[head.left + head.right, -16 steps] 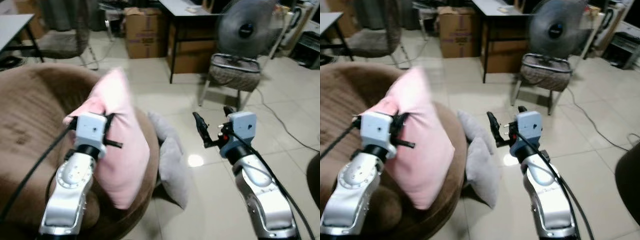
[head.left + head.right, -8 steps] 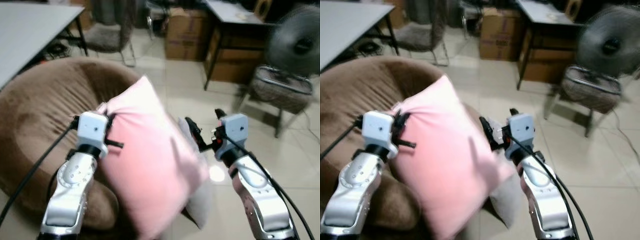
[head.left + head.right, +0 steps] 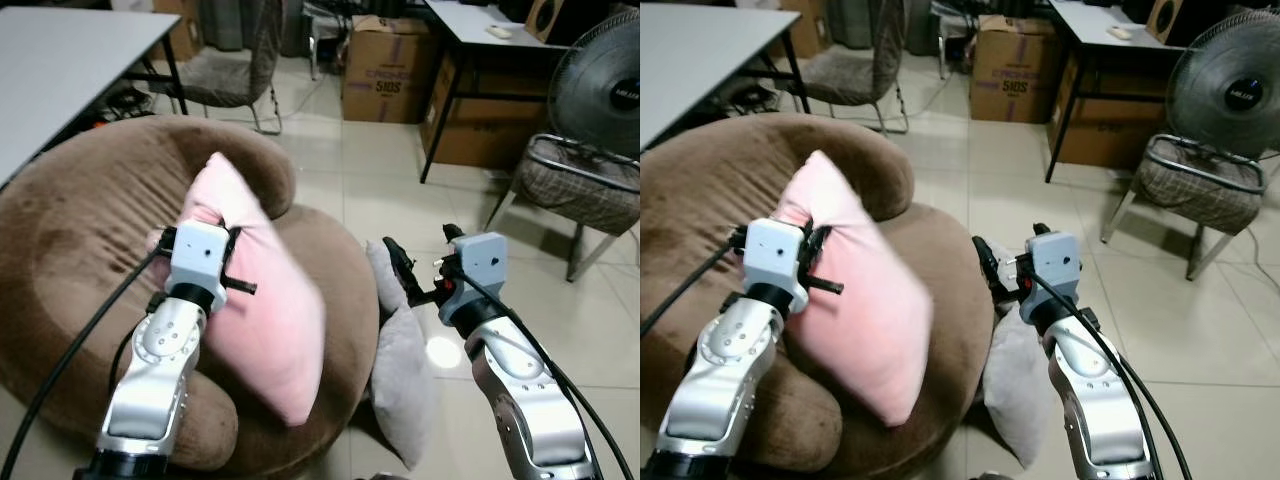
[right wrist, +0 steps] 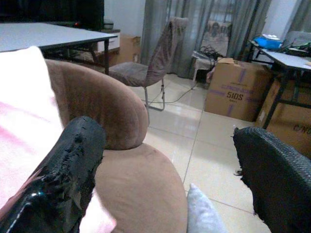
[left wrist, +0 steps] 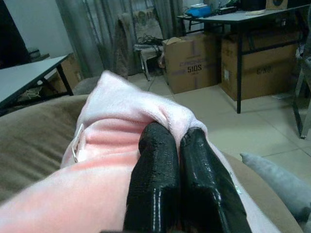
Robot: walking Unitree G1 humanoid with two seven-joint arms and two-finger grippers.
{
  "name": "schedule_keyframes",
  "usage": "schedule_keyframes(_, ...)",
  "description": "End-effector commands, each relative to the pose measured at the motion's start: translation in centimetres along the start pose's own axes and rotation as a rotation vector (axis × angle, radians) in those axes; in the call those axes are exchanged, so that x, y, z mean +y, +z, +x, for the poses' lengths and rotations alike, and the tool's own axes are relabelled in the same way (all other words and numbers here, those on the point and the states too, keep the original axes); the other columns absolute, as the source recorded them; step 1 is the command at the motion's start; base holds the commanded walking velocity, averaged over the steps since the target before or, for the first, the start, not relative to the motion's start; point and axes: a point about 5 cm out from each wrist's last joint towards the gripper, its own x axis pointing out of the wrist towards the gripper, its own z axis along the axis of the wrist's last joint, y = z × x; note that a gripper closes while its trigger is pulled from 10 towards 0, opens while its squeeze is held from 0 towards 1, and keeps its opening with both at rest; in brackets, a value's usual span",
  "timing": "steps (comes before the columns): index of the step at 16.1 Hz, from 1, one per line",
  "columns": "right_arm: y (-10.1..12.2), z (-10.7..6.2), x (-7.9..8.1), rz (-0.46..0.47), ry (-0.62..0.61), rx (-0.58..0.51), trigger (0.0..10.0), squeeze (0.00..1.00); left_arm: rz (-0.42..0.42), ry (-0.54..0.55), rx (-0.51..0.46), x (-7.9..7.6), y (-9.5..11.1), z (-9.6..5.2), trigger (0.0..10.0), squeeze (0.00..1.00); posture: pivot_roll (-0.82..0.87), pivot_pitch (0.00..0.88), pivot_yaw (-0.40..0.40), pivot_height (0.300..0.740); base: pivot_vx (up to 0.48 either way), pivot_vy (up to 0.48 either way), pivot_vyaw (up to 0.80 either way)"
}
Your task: Move the pillow to the sofa from floor
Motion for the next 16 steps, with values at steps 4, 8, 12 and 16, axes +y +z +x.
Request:
schedule_keyframes(4,0.3,-0.1,-0.5,-0.009,-0.026,-0.01,10.0,0.0,0.02,-0.007,-0.059,-0.2,1.4,0.6,10.0,0.0,0.04,0.0,0.008,0.74,0.0,0.0,0.0)
schedule_keyframes(8,0.7,-0.2,-0.3,-0.023,0.012,-0.015,10.0,0.0,0.028,-0.003,-0.019,-0.4,1.0,1.6,10.0,0.0,0.04,0.0,0.003,0.74,0.0,0.0,0.0)
schedule_keyframes(12,0.9,-0.6,0.7,-0.017,0.252,0.028,10.0,0.0,0.028,0.026,0.03,-0.3,0.9,5.5,10.0,0.0,0.03,0.0,0.003,0.74,0.0,0.0,0.0)
schedule_keyframes(16,1.4,-1.8,-0.7,-0.074,0.469,0.103,10.0,0.0,0.001,0.16,0.08,0.4,2.1,10.2,10.0,0.0,0.0,0.0,0.026,0.74,0.0,0.0,0.0)
